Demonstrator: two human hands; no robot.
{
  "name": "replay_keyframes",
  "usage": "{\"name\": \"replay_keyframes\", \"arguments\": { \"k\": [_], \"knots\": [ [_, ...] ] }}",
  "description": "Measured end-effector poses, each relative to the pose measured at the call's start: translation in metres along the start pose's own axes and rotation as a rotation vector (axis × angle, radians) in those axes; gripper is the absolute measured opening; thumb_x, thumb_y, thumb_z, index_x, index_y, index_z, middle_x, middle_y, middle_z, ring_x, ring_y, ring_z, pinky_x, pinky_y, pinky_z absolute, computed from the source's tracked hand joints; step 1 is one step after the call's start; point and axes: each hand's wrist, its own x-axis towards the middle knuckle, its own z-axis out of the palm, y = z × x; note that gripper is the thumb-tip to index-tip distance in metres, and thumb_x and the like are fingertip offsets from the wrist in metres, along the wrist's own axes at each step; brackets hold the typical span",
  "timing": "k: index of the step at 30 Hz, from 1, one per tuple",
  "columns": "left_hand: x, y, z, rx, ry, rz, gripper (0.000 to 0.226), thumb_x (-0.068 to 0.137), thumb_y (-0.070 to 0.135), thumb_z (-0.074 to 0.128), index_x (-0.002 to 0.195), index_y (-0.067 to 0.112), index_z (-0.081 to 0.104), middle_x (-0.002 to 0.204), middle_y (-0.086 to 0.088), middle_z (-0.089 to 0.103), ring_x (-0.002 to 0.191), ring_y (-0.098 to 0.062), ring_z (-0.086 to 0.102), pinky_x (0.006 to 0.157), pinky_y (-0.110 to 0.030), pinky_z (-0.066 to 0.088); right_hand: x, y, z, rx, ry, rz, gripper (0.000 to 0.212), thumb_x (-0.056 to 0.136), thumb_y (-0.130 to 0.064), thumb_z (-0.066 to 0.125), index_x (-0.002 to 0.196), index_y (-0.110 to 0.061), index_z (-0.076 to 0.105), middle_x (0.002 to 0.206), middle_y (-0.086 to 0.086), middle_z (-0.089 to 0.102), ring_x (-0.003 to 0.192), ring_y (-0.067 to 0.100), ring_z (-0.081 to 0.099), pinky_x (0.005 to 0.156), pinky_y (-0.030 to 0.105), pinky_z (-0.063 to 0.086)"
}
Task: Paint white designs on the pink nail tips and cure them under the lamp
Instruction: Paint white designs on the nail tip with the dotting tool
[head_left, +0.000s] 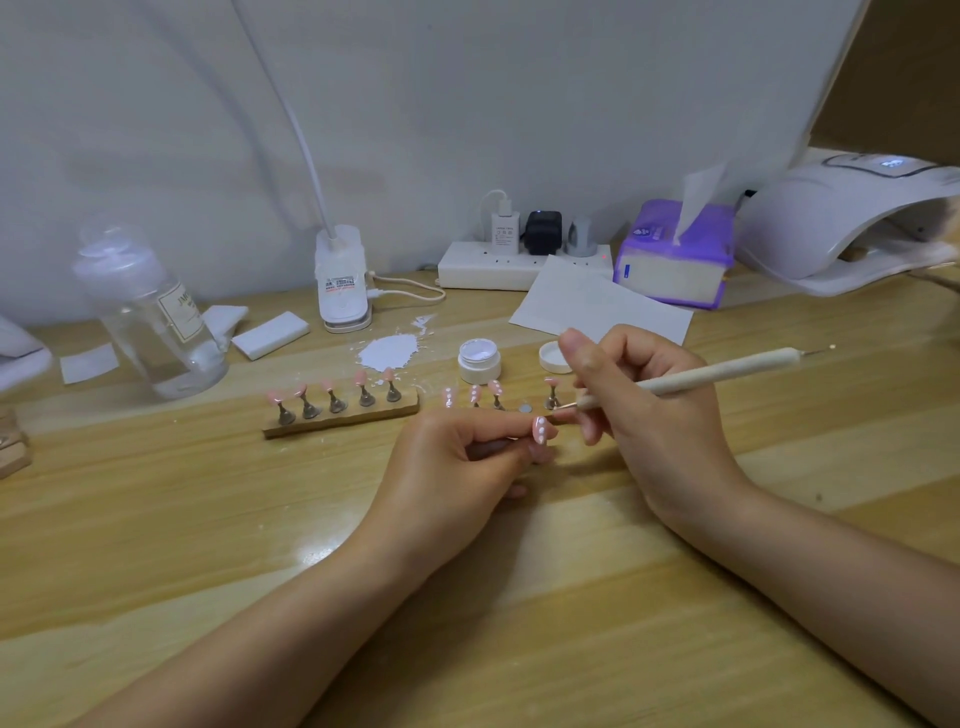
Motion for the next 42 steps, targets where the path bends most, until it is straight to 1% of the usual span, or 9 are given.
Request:
{"name": "replay_keyframes", "arguments": {
  "k": [3, 5, 8, 11, 20, 23, 28, 38, 42],
  "knots": [
    [0.0003, 0.0002, 0.0002, -0.003, 0.002, -0.009, 0.032, 0.084, 0.003, 0.062, 0.075, 0.031, 0.074, 0.079, 0.006, 0.073, 0.081, -0.001, 0.068, 0.058, -0.011, 0.05, -0.0017, 0.0005, -0.0001, -0.069, -0.021, -0.028, 0.042, 0.078, -0.018, 0.068, 0.047, -0.016, 0.04, 0.033, -0.004, 0.043, 0.033, 0.005, 0.04, 0.049, 0.022, 0.046],
    [0.0004, 0.0004, 0.0001, -0.004, 0.007, -0.014, 0.037, 0.084, 0.001, 0.062, 0.07, 0.033, 0.074, 0.077, 0.005, 0.073, 0.079, -0.002, 0.067, 0.057, -0.011, 0.05, -0.0014, 0.0023, -0.0011, -0.114, -0.031, -0.046, 0.044, 0.079, 0.001, 0.063, 0.047, -0.011, 0.036, 0.033, -0.005, 0.04, 0.033, 0.004, 0.036, 0.045, 0.018, 0.04],
    [0.0004, 0.0011, 0.0004, 0.006, 0.004, -0.01, 0.041, 0.083, 0.0, 0.061, 0.068, 0.036, 0.074, 0.076, 0.006, 0.073, 0.077, 0.0, 0.066, 0.058, -0.011, 0.049, -0.0014, 0.002, -0.001, -0.13, -0.048, -0.036, 0.042, 0.076, 0.011, 0.056, 0.046, -0.01, 0.034, 0.031, -0.004, 0.04, 0.033, 0.005, 0.034, 0.043, 0.017, 0.036],
    [0.0006, 0.0012, 0.0006, 0.012, 0.001, -0.002, 0.042, 0.083, 0.0, 0.061, 0.069, 0.038, 0.074, 0.077, 0.005, 0.072, 0.076, 0.001, 0.065, 0.058, -0.011, 0.05, -0.0021, 0.0012, 0.0006, -0.135, -0.064, -0.028, 0.042, 0.074, 0.013, 0.055, 0.045, -0.009, 0.034, 0.031, -0.004, 0.04, 0.032, 0.006, 0.035, 0.042, 0.018, 0.036],
    [0.0011, 0.0001, 0.0002, 0.02, -0.002, 0.006, 0.039, 0.083, -0.001, 0.061, 0.07, 0.033, 0.075, 0.077, 0.002, 0.072, 0.073, 0.003, 0.064, 0.058, -0.011, 0.05, -0.0024, 0.0006, 0.0013, -0.09, -0.102, -0.001, 0.04, 0.074, 0.014, 0.053, 0.046, -0.008, 0.036, 0.032, -0.003, 0.043, 0.031, 0.006, 0.042, 0.039, 0.012, 0.037],
    [0.0014, -0.0002, 0.0003, 0.02, -0.004, 0.009, 0.039, 0.083, -0.001, 0.061, 0.07, 0.034, 0.075, 0.077, 0.002, 0.072, 0.073, 0.001, 0.064, 0.059, -0.012, 0.051, -0.0022, 0.0008, 0.002, -0.098, -0.096, 0.002, 0.041, 0.074, 0.012, 0.054, 0.044, -0.01, 0.037, 0.031, -0.002, 0.043, 0.03, 0.007, 0.04, 0.039, 0.013, 0.037],
    [0.0013, -0.0002, 0.0, 0.021, -0.005, 0.014, 0.038, 0.083, 0.0, 0.062, 0.071, 0.034, 0.075, 0.076, 0.002, 0.072, 0.072, 0.001, 0.064, 0.058, -0.012, 0.05, -0.0028, -0.0006, 0.0036, -0.09, -0.116, 0.017, 0.04, 0.076, 0.014, 0.052, 0.046, -0.008, 0.036, 0.03, -0.004, 0.043, 0.029, 0.001, 0.041, 0.038, 0.011, 0.036],
    [0.0012, -0.0005, 0.0, 0.028, -0.005, 0.009, 0.033, 0.083, 0.001, 0.062, 0.073, 0.03, 0.075, 0.077, 0.002, 0.072, 0.073, 0.001, 0.064, 0.058, -0.012, 0.05, -0.0028, -0.0001, 0.0034, -0.083, -0.107, 0.018, 0.039, 0.076, 0.014, 0.053, 0.047, -0.007, 0.036, 0.03, -0.003, 0.043, 0.03, 0.003, 0.042, 0.039, 0.011, 0.037],
    [0.0014, -0.0002, 0.0005, 0.028, -0.003, 0.008, 0.035, 0.083, 0.002, 0.062, 0.071, 0.033, 0.074, 0.077, 0.003, 0.072, 0.073, 0.002, 0.064, 0.057, -0.011, 0.049, -0.0029, 0.0004, 0.0033, -0.083, -0.106, 0.018, 0.04, 0.076, 0.014, 0.052, 0.047, -0.007, 0.035, 0.03, -0.003, 0.042, 0.029, 0.001, 0.04, 0.038, 0.01, 0.035]
  ]
}}
